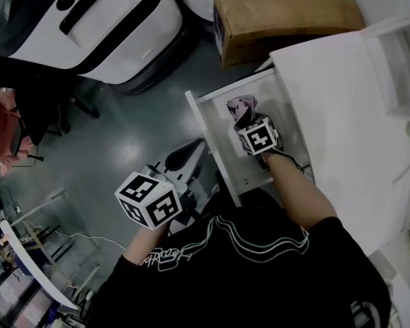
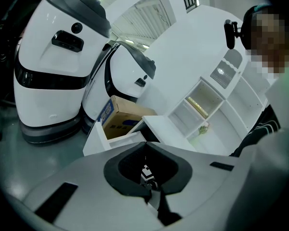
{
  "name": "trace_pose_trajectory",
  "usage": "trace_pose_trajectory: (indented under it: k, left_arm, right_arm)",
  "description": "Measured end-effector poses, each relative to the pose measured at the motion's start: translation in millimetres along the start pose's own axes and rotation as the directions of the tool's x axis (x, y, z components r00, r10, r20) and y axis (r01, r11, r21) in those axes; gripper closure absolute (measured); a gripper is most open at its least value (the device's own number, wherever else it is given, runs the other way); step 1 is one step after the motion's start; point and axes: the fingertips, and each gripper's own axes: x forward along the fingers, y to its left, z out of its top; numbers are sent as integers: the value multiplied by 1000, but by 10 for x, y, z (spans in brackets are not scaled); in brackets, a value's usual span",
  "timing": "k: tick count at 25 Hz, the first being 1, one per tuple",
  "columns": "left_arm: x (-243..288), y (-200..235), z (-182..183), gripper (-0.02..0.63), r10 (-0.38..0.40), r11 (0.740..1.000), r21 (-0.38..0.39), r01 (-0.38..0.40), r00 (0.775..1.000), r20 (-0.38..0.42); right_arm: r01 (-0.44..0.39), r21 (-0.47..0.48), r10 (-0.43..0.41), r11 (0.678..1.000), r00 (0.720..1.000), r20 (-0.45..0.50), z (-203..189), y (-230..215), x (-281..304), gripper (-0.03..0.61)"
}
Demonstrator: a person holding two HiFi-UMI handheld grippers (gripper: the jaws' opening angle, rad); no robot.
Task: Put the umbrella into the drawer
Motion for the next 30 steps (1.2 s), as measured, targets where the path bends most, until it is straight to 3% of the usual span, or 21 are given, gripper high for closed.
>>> trace_pose_trajectory:
  k: [11, 17, 20, 23, 25, 30]
  left_arm:
    - [-184, -94, -6, 594, -11, 999, 31, 10, 1000, 22]
    - [-389, -344, -22, 594, -52, 996, 72, 49, 998, 34]
    - [-502, -499, -93, 594, -76, 993, 96, 72, 997, 31]
    - [-643, -671, -145, 594, -107, 987, 120, 102, 994, 31]
    - [-766, -817, -167, 594, -138, 983, 128, 132, 990, 40]
    - [-1103, -1155, -277, 594, -203, 965, 177, 192, 978, 47]
  right_arm:
    - [21, 48, -26, 999, 993, 114, 116, 8, -376, 305]
    - [-52, 122, 15, 991, 958, 287, 298, 171, -1073, 305]
    - [-76, 120, 20, 990, 912, 410, 411, 341, -1617, 307]
    - [-67, 98, 3, 993, 835, 550, 522, 527, -2285, 307]
    - [-105, 97, 22, 990, 780, 626, 530, 685, -2710, 307]
    - [-165, 24, 94, 986, 666, 740, 331, 1169, -3530, 308]
